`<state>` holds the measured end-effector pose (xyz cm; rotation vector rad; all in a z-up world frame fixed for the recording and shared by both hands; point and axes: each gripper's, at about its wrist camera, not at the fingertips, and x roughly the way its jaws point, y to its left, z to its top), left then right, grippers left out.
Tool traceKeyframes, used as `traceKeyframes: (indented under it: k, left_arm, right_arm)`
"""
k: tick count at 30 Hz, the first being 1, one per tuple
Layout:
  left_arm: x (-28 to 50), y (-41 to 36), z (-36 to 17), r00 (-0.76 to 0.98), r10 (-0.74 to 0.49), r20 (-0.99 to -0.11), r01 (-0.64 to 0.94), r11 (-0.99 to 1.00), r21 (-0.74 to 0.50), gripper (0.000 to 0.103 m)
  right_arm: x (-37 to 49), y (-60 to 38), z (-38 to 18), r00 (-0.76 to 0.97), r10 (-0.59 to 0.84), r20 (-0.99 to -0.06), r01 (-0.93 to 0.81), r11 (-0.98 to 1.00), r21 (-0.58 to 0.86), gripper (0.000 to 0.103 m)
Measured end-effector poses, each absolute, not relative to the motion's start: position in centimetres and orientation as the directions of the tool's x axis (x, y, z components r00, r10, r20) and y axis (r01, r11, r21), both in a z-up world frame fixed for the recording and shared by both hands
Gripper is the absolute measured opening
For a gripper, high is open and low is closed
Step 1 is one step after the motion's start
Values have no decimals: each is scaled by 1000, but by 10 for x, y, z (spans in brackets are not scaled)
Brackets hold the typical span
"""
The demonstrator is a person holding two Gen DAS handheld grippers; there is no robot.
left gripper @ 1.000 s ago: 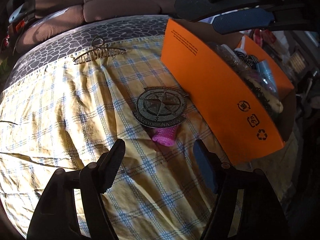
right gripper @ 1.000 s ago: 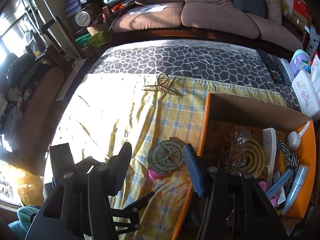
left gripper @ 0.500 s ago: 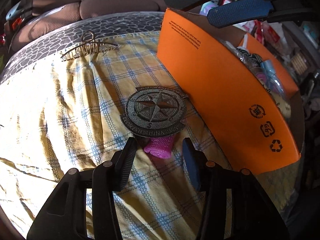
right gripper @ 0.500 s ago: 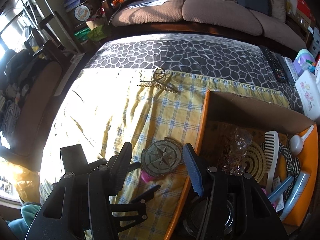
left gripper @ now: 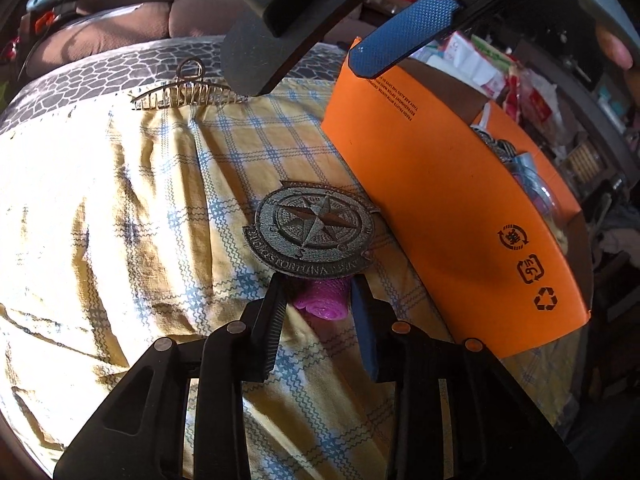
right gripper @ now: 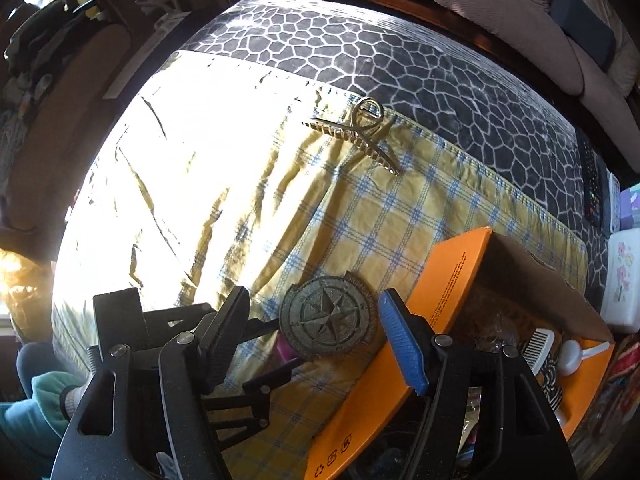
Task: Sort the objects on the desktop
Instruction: 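Move the left tool toward the pink hair roller beside the round coaster, then close the left tool on the pink roller while the right tool grasps the round coaster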
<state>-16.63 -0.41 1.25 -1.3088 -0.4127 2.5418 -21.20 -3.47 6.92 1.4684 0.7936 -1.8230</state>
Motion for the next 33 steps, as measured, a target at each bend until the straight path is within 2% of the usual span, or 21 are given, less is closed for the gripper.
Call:
traceKeyframes:
  k: [7, 13, 14, 16, 17, 29, 31, 33]
  left_arm:
    - [-163, -11, 10, -583, 378, -720, -80, -908, -412, 30]
    - [-161, -16, 8, -593, 395, -702, -85, -897, -434, 30]
    - [-161, -15, 8, -591, 395, -703, -87, -898, -431, 30]
    - [-161, -17, 8, -586, 396, -707, -91, -899, -428, 29]
    - [-161, -17, 8, -581, 397, -710, -94, -900, -426, 28]
    - [-153, -22, 24, -563, 360, -744, -103, -924, -369, 21]
    - [-152, -24, 24, -571, 353, -741, -92, -925, -369, 21]
    - [-152, -30, 26, -579, 342, -740, -79, -927, -367, 21]
  right_arm:
    - [-223, -50, 40, -156, -13, -988, 763, -637, -112, 69]
    - [-226, -54, 31, -150, 5, -989, 743, -659, -116, 68]
    - [-226, -53, 32, -146, 2, -989, 745, -658, -112, 66]
    - [-225, -50, 33, -131, -10, -991, 746, -659, -92, 52]
    - [-224, -48, 33, -132, -10, -991, 745, -660, -93, 51]
    - [-207, -31, 23, -113, 4, -994, 738, -669, -86, 51]
    - [-203, -32, 22, -125, 5, -992, 740, -665, -96, 59]
    - [-202, -31, 22, -127, 1, -992, 724, -684, -93, 62]
